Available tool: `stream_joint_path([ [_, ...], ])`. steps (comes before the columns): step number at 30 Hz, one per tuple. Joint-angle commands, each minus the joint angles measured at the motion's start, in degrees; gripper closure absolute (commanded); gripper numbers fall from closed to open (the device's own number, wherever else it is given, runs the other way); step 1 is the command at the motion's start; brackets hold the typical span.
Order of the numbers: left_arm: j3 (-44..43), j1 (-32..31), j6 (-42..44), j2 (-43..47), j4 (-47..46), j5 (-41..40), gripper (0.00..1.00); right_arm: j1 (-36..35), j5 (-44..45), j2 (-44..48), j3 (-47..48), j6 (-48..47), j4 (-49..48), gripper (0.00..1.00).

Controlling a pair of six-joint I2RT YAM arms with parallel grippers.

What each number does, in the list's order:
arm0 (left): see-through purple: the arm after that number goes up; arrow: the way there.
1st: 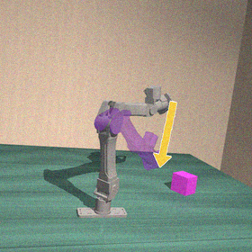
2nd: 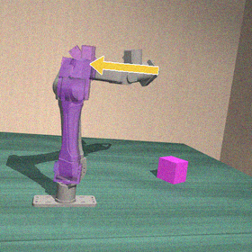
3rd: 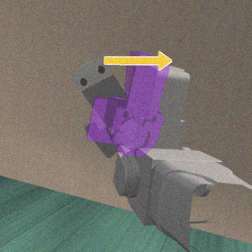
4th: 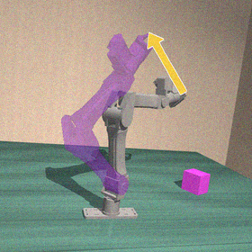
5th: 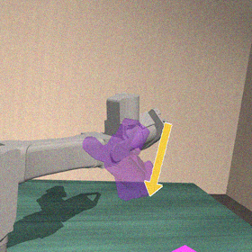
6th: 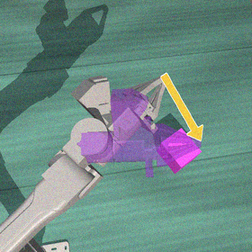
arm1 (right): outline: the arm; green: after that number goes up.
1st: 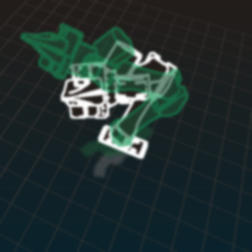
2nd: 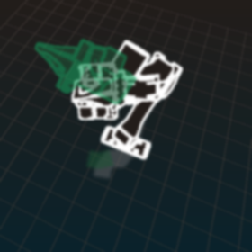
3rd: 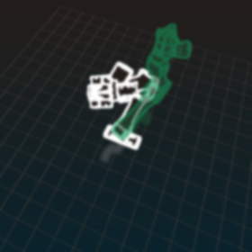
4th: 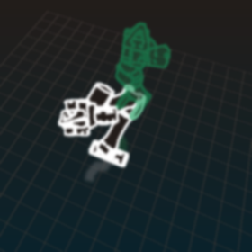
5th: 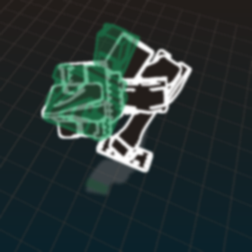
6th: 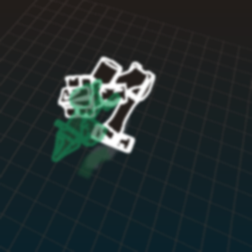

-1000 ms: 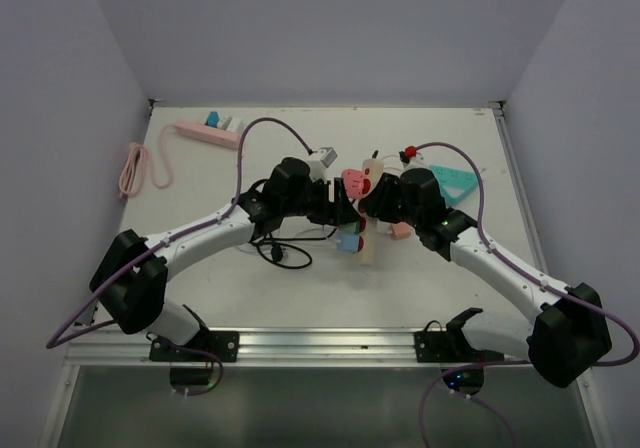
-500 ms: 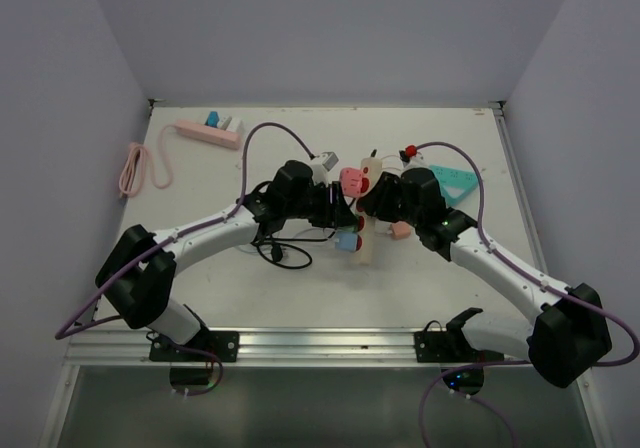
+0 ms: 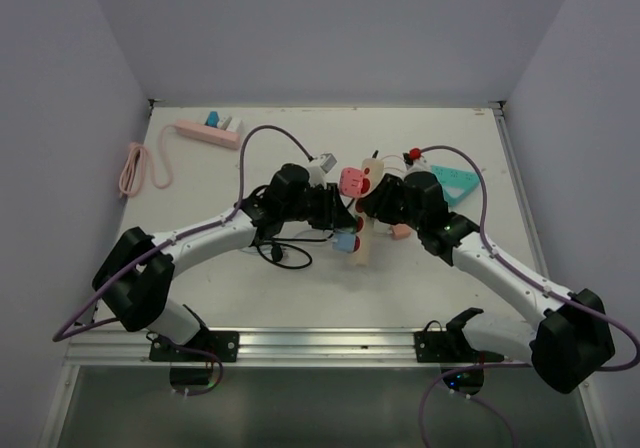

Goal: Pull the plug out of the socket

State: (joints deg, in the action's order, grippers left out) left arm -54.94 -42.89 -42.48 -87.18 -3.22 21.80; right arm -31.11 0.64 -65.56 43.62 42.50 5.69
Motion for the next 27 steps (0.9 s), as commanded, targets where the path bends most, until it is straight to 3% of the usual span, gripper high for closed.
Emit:
stream_joint_path([
  [1,1.1,-0.5,0.5,3.2,-4.3,-0.1,1.0,-0.2,-0.5,3.2,-0.4,4.9,-8.9,0.64],
  [3,1.7,-0.5,0.5,3.9,-5.0,-0.7,1.0,-0.3,-1.7,3.3,-1.0,5.5,-8.5,0.52],
  [6,2.1,-0.5,0.4,4.5,-6.3,-1.1,1.0,-0.6,-1.4,3.2,-1.4,5.9,-7.8,0.42],
  [11,2.6,-0.5,0.3,5.1,-7.5,-2.1,1.0,-1.6,-0.9,2.5,-1.9,7.9,-7.5,0.32],
  [18,3.1,-0.5,0.0,6.9,-8.6,-3.7,1.0,-4.5,3.4,0.9,-2.2,9.1,-5.9,0.31],
  [27,4.6,-0.5,-0.1,8.6,-10.3,-4.1,1.0,-5.1,2.1,-1.8,-3.8,9.3,-7.4,0.4],
])
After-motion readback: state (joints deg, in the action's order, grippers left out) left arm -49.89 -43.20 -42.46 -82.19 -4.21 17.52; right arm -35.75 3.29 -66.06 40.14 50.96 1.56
